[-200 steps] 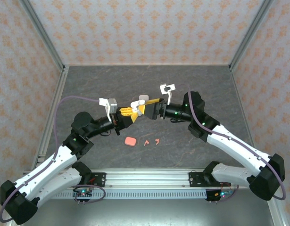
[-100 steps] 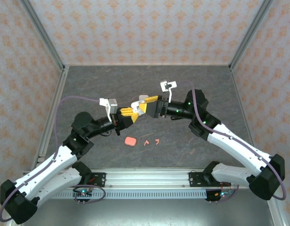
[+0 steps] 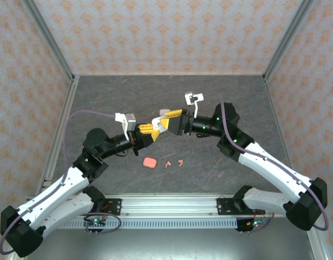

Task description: Insert the wireless bluetooth earbuds into the charging case

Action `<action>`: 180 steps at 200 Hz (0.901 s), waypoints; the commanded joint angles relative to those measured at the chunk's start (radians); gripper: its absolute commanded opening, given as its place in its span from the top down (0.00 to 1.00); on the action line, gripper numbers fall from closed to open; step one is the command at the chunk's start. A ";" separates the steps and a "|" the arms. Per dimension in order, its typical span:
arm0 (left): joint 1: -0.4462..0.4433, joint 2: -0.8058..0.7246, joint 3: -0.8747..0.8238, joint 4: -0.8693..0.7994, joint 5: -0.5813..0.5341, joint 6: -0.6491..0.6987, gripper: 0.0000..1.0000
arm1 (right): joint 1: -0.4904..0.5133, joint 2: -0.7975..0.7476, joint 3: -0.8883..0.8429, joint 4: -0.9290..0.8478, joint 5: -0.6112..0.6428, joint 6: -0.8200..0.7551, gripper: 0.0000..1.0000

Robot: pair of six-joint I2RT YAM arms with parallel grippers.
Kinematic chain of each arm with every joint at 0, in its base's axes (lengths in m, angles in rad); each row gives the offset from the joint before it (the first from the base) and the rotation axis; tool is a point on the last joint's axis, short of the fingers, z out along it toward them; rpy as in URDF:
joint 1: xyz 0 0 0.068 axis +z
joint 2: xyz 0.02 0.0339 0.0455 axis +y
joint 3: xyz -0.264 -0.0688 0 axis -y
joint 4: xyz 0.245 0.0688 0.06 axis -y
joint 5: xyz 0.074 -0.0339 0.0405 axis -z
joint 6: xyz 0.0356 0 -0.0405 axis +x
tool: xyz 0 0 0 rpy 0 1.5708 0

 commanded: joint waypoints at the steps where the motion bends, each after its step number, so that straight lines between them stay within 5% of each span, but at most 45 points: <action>1: -0.009 0.013 0.014 -0.017 -0.011 0.019 1.00 | 0.007 -0.046 0.018 0.021 -0.030 -0.035 0.25; 133: -0.009 0.020 0.024 -0.038 -0.020 0.029 1.00 | 0.007 -0.081 0.064 -0.152 0.042 -0.146 0.24; 180: -0.009 0.065 0.063 -0.182 -0.181 0.075 1.00 | 0.004 -0.117 0.065 -0.224 0.132 -0.192 0.23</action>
